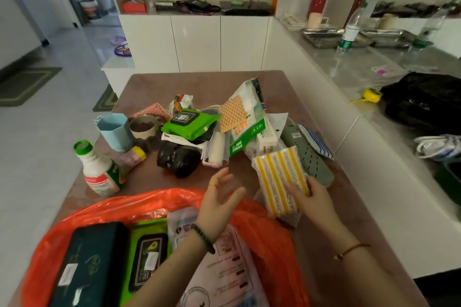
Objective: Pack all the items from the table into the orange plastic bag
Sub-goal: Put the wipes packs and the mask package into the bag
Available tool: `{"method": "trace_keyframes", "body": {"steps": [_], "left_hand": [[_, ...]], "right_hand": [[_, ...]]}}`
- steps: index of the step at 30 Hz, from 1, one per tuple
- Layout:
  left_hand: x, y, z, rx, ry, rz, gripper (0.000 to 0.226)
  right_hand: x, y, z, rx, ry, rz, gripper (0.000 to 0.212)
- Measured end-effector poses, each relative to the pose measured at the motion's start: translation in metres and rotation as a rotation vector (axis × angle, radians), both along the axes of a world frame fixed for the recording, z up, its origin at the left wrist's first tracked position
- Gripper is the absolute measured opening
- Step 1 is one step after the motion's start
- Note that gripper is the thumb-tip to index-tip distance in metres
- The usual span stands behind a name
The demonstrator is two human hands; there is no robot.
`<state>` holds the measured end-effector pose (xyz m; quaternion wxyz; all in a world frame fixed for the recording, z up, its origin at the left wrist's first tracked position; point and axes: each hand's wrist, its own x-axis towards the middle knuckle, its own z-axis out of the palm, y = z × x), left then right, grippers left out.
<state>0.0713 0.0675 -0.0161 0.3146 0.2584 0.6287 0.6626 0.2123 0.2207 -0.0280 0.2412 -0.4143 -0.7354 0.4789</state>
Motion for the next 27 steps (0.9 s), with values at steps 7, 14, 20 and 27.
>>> {"method": "trace_keyframes", "body": {"steps": [7,14,20,27], "left_hand": [[0.005,0.006,0.008,0.043,-0.256,0.034,0.020],[-0.035,-0.044,0.001,0.060,-0.426,0.248,0.013],[-0.045,-0.088,-0.010,-0.013,-0.402,0.265,0.017],[-0.034,-0.111,-0.012,-0.037,-0.389,0.170,0.051]], "right_hand": [[-0.028,-0.019,0.021,-0.131,0.131,0.218,0.017],[-0.011,0.019,-0.055,0.225,-0.702,0.249,0.076],[-0.010,0.018,-0.048,-0.104,-0.765,0.164,0.067],[-0.003,-0.037,0.066,-0.037,0.365,-0.102,0.035]]}}
